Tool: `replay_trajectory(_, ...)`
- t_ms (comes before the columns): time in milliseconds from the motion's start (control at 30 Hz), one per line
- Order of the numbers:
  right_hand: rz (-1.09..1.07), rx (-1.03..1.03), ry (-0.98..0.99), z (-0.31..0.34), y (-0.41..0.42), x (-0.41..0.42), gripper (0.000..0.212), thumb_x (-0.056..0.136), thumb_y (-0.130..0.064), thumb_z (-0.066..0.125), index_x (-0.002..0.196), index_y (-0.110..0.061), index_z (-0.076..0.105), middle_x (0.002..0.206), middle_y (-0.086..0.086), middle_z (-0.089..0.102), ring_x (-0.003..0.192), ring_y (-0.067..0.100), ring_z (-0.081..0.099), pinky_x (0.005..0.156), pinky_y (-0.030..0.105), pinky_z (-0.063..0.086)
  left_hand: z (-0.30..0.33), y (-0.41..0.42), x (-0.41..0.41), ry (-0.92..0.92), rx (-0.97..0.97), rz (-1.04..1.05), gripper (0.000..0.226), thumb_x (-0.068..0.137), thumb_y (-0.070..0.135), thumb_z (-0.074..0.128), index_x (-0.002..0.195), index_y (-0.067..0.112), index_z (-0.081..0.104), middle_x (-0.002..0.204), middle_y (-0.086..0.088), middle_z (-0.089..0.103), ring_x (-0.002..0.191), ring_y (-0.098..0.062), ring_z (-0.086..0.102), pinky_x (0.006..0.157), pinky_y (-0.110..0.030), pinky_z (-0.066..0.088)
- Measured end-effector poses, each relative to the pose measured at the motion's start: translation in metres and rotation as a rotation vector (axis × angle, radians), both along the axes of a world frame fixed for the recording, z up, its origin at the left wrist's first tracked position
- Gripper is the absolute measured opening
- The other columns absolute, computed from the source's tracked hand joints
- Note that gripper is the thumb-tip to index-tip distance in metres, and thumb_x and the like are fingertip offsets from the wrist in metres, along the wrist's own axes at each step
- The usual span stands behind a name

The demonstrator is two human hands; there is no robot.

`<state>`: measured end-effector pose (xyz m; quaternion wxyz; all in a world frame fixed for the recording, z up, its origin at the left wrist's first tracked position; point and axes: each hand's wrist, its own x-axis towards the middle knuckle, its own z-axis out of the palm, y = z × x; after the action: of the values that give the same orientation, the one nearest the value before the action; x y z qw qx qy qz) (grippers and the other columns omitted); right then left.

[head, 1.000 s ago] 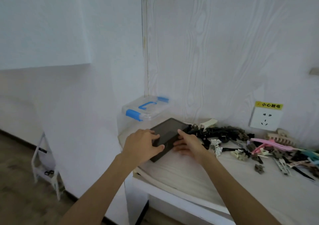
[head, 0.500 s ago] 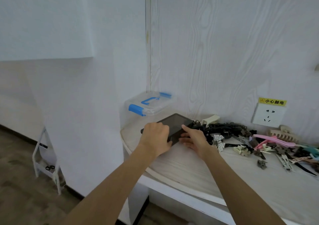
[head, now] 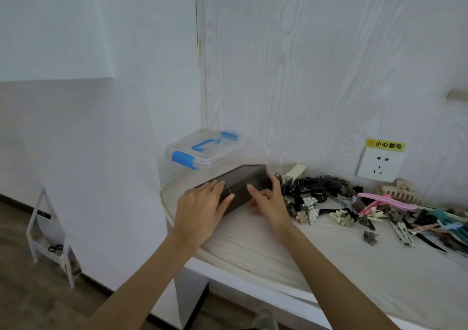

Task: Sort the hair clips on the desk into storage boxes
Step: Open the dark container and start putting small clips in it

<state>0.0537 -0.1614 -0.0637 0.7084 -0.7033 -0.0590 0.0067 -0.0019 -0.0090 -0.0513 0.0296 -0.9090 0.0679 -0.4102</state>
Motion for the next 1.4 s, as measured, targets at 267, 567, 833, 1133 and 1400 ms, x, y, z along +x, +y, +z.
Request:
replay_trajectory(267,0.066,-0.434,-0.078,0.025,-0.019,0.013,0.067,0.085,-0.03,0.066,0.141,-0.02,0.031,0.081,0.004,0.061,0.062,0.021,0.062,0.054,0.027,0.048,0.023,0.013,0.006,0.108,0.265,0.04,0.049,0.093,0.053,0.032,0.081,0.016,0.063,0.058,-0.001,0.064,0.047,-0.018,0.061,0.042,-0.024,0.039)
replay_trajectory(567,0.254,-1.688,-0.905,0.088,-0.02,0.026,0.041,0.084,-0.02,0.056,0.125,-0.023,0.052,0.117,0.004,0.059,0.103,0.026,0.058,0.07,0.034,0.043,0.059,0.019,0.02,0.129,0.784,-0.129,0.038,0.07,0.045,0.074,0.058,0.012,0.059,0.04,-0.002,0.054,0.031,-0.016,0.05,0.037,-0.016,0.026)
replay_trajectory(833,0.194,-1.534,-0.938,0.075,-0.028,0.026,0.062,0.078,-0.013,0.056,0.137,-0.026,0.041,0.136,0.001,0.053,0.124,0.022,0.049,0.094,0.035,0.041,0.053,0.029,0.013,0.136,0.374,-0.145,0.04,0.097,0.044,0.028,0.089,0.015,0.054,0.073,-0.002,0.065,0.056,-0.019,0.054,0.042,-0.023,0.023)
replay_trajectory(1133,0.202,-1.309,-0.983,0.0,-0.035,0.001,0.071,0.09,-0.039,0.049,0.149,-0.02,0.016,0.157,-0.001,0.019,0.142,0.019,0.026,0.116,0.034,0.026,0.038,0.016,-0.002,0.177,-0.077,-0.046,0.034,0.095,0.047,0.038,0.112,0.026,0.059,0.088,0.002,0.067,0.075,-0.015,0.061,0.054,-0.02,0.028)
replay_trajectory(1400,0.292,-1.178,-0.807,-0.001,-0.039,-0.02,0.056,0.094,-0.019,0.045,0.146,-0.025,0.026,0.157,-0.003,0.017,0.141,0.01,0.021,0.117,0.031,0.02,0.021,0.019,-0.01,0.107,-0.075,-0.155,0.035,0.085,0.046,0.055,0.105,0.021,0.07,0.082,0.003,0.074,0.069,-0.017,0.07,0.054,-0.022,0.05)
